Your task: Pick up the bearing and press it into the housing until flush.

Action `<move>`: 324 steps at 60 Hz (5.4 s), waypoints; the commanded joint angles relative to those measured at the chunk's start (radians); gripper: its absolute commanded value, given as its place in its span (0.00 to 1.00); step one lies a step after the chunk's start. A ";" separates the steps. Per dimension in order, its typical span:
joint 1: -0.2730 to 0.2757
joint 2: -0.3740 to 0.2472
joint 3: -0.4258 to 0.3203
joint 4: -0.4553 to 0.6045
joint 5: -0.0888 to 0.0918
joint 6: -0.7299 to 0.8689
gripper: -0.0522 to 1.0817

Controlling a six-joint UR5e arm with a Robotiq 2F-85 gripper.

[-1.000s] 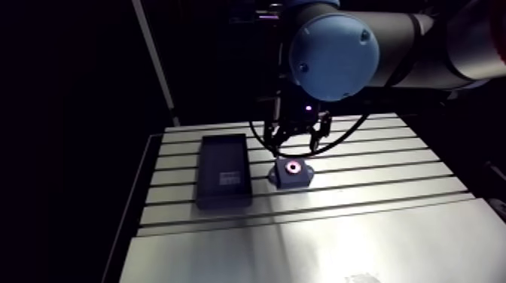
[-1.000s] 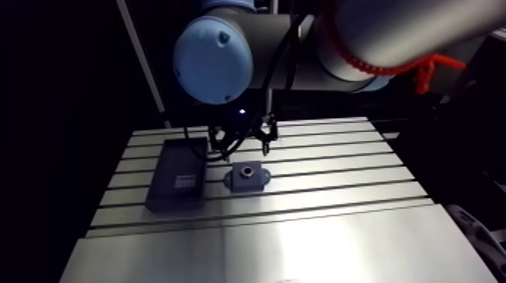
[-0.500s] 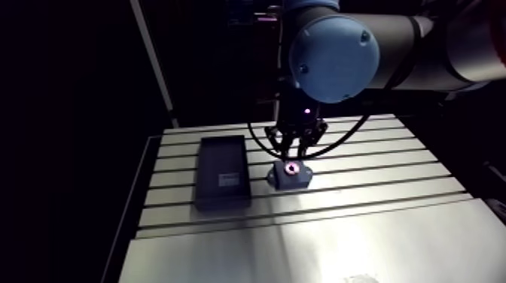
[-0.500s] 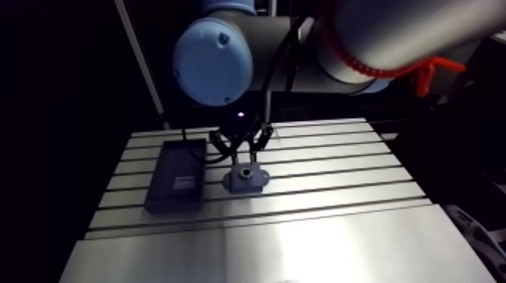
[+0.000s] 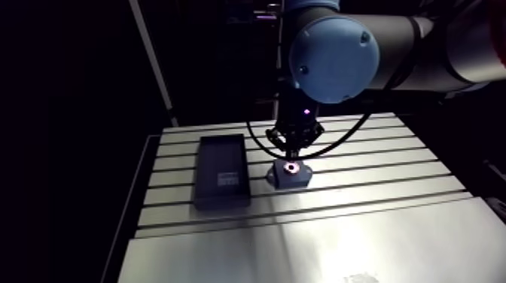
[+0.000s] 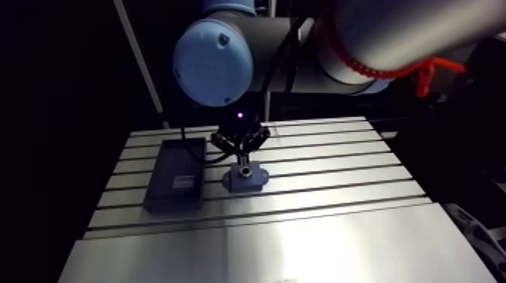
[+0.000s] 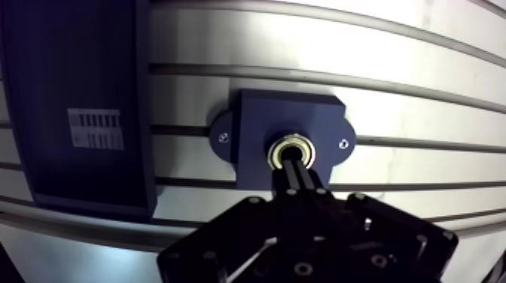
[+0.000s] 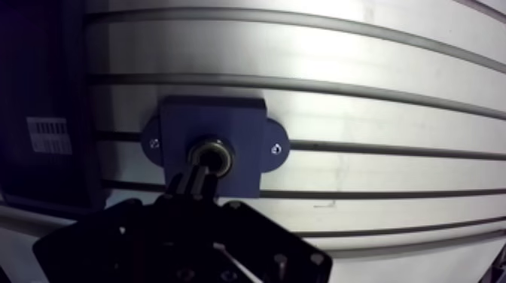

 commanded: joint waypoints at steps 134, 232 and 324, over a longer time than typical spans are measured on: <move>-0.013 0.053 0.008 -0.051 0.011 -0.003 0.81; -0.010 0.041 0.022 -0.047 0.008 -0.005 0.81; -0.011 0.047 0.025 -0.052 0.008 -0.006 0.81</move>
